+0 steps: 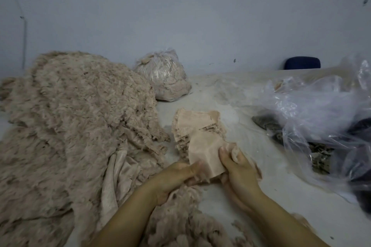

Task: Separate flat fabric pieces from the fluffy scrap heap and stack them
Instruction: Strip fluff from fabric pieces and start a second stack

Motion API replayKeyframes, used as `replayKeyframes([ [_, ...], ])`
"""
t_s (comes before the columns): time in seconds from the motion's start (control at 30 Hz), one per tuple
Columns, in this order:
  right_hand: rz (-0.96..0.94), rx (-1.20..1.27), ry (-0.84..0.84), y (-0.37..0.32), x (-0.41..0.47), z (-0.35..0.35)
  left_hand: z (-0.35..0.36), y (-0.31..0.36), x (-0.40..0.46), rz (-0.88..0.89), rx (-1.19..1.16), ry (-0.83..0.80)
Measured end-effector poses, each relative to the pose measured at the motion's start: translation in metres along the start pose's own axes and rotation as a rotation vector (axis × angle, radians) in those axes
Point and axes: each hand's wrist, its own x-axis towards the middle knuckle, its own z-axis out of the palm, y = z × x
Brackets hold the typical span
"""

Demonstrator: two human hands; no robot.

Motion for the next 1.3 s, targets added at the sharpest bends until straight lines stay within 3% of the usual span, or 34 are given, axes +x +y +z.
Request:
replayKeyframes([
  [0.1,-0.004,-0.031,0.002,-0.001,-0.001,0.000,-0.001,-0.001,0.000,0.015,-0.053,-0.008],
  [0.27,-0.149,-0.133,0.308,-0.018,0.010,-0.009,-0.004,0.001,0.000,0.048,0.141,0.041],
  [0.37,-0.304,-0.230,0.493,-0.049,0.022,-0.025,-0.012,0.002,0.001,0.065,0.126,0.087],
  [0.43,-0.319,-0.265,0.529,-0.068,0.027,-0.038,-0.020,0.000,0.002,0.066,0.111,0.151],
  [0.5,-0.225,-0.352,0.453,-0.075,0.029,-0.044,-0.024,0.001,0.002,0.060,0.058,0.160],
  [0.6,-0.109,-0.732,0.191,-0.075,0.031,-0.040,-0.025,0.001,0.001,0.058,-0.008,0.123],
  [0.73,-0.063,-1.037,-0.126,-0.097,0.045,-0.034,-0.018,-0.007,0.009,0.083,0.412,0.229],
  [0.8,0.038,-1.272,-0.367,-0.104,0.056,-0.034,-0.013,-0.016,0.015,0.105,0.586,0.164],
  [0.87,0.156,-1.538,-0.606,-0.104,0.068,-0.031,-0.011,-0.022,0.020,0.116,0.703,0.114],
  [0.93,0.241,-1.714,-0.723,-0.098,0.080,-0.025,-0.014,-0.024,0.021,0.107,0.705,0.124],
  [1.0,0.203,-1.788,-0.695,-0.091,0.090,-0.019,-0.017,-0.026,0.022,0.091,0.652,0.131],
  [1.1,0.047,-1.798,-0.499,-0.079,0.095,-0.020,-0.018,-0.029,0.022,0.092,0.645,0.114],
  [1.3,-0.022,-1.432,-0.266,-0.051,0.073,-0.036,-0.018,-0.032,0.025,0.130,0.666,0.135],
])
